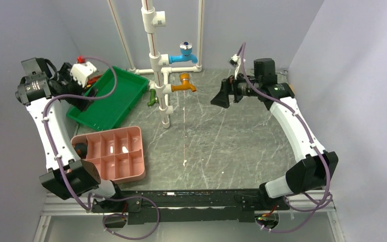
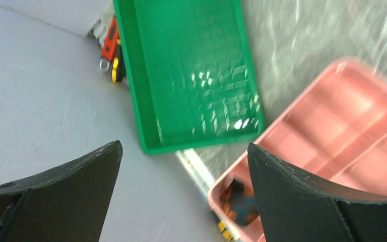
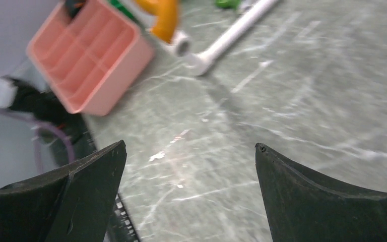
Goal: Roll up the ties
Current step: Reset both arms
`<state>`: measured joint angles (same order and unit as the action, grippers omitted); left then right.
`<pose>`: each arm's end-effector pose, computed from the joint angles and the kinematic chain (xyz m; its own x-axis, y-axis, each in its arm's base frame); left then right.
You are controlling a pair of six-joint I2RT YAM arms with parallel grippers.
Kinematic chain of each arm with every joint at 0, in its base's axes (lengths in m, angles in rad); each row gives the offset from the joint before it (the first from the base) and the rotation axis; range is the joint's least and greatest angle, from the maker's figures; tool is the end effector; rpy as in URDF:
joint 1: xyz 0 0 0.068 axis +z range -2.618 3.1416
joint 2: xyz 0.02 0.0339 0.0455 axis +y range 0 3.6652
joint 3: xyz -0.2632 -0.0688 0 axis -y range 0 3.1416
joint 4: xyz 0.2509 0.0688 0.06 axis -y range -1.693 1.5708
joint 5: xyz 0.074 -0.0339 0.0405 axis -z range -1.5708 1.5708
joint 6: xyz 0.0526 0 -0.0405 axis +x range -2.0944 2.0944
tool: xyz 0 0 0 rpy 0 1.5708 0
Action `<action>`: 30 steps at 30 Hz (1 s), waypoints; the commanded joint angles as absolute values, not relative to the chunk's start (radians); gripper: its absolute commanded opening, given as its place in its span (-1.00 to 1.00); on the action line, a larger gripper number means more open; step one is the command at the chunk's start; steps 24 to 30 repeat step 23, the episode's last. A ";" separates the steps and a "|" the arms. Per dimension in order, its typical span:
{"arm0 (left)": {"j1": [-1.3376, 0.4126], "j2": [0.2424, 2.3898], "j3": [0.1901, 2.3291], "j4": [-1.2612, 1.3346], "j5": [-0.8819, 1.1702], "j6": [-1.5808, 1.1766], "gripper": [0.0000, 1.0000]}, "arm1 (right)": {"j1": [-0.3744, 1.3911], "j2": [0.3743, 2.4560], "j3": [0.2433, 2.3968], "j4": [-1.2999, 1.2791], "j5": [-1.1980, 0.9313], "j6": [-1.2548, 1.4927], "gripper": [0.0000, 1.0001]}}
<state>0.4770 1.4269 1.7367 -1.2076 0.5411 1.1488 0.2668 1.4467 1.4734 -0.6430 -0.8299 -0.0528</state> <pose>0.2587 0.1032 0.4145 -0.3833 0.6821 -0.6227 0.5894 0.6998 0.4037 0.3042 0.1234 0.3781 -0.5167 -0.1782 -0.8374 -0.7871 0.4836 0.3828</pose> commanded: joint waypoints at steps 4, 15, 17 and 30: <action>0.348 1.425 1.767 -0.863 0.618 0.372 0.99 | 0.058 1.332 1.409 -0.542 -0.557 -0.095 1.00; 0.291 1.413 1.538 -0.747 0.332 0.106 0.99 | -0.317 1.603 1.529 -0.722 -0.507 -0.130 0.99; 0.291 1.421 1.537 -0.758 0.334 0.115 0.99 | -0.344 1.622 1.540 -0.716 -0.499 -0.133 1.00; 0.290 1.452 1.588 -0.774 0.322 0.126 0.99 | -0.369 1.658 1.597 -0.724 -0.497 -0.134 1.00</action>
